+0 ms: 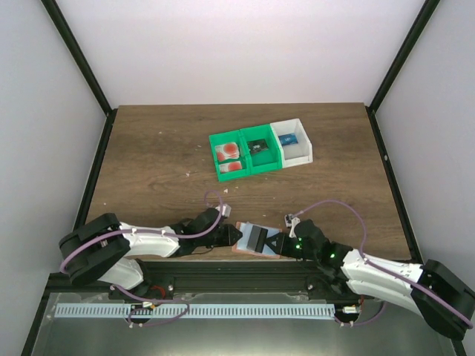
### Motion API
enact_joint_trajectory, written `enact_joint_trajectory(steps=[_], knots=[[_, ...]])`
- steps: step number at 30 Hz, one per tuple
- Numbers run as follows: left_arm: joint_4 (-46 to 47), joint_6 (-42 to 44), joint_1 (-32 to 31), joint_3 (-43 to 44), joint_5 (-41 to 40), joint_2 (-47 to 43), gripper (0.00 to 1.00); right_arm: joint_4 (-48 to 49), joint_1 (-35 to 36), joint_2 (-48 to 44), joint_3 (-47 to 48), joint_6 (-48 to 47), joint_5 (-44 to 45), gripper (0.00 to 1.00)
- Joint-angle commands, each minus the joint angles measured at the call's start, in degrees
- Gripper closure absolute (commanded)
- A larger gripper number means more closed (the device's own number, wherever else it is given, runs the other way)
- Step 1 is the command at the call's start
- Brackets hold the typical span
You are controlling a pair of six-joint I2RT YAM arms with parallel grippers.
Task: Take the credit cards out of the card holder
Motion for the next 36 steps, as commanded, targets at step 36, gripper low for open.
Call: enact_joint_trajectory(steps=[36], knots=[[20.3,2.6,-3.1,-5.8,4.9,10.5,1.0,4.9,-0.2,10.0,2.5,4.9,3.2,0.62]])
